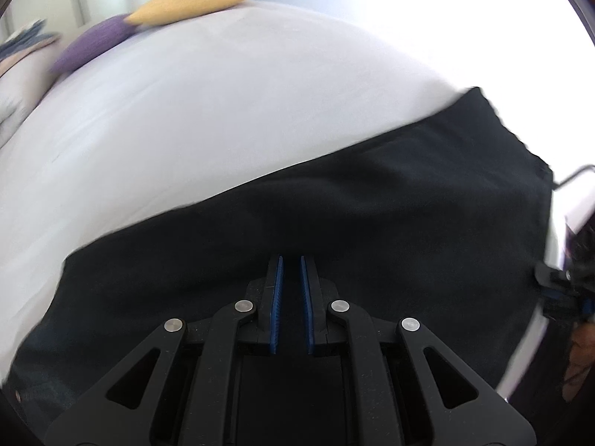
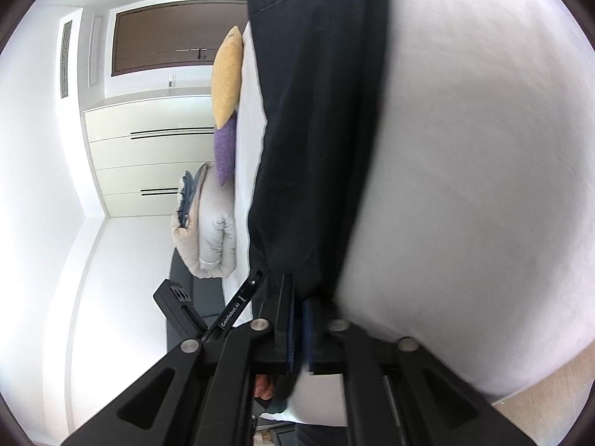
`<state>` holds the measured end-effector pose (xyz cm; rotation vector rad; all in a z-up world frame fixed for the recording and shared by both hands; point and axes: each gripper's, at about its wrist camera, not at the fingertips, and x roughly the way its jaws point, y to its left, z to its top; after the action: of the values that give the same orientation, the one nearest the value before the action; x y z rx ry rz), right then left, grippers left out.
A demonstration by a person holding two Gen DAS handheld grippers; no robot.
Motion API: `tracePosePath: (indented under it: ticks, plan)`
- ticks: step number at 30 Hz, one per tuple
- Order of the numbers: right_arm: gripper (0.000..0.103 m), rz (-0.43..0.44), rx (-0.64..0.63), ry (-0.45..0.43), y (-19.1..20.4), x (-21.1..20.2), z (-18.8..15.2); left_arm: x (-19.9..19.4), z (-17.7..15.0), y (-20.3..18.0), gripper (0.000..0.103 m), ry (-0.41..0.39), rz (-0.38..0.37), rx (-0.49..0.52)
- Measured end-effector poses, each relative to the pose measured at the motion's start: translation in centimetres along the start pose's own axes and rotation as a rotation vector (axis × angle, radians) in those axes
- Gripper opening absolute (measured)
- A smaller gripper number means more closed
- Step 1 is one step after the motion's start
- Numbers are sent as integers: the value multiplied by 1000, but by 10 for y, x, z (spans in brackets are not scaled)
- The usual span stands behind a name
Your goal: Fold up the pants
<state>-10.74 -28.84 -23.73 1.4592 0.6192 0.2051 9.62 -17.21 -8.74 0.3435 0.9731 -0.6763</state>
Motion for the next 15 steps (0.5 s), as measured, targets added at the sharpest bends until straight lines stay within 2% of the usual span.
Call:
tracePosePath:
  ticks: [1,3,5,6,7,12,15]
  plan:
    - [32,8,-12,2,2,2,3,7,8,-15,9,19,7,58]
    - [30,-17,-30,4,2,4,9,22,18,-29,9,54,27,117]
    - [14,-26,-7,-2,-7,-1,16,32,32,-35,9,57,18,114]
    - [3,-39,2,-6,-13,-4,19,37,41,-35,9,60,10,97]
    - [1,-36,11,-10,-18,-9,20,41,50,-36,9,62,4,84]
    - [1,-27,-2,-58,-21,-28,25,73,95,-56,9,46,40,99]
    - [2,-31,-11,-83,-24,-38,27,95,129,-55,9,30,81,59]
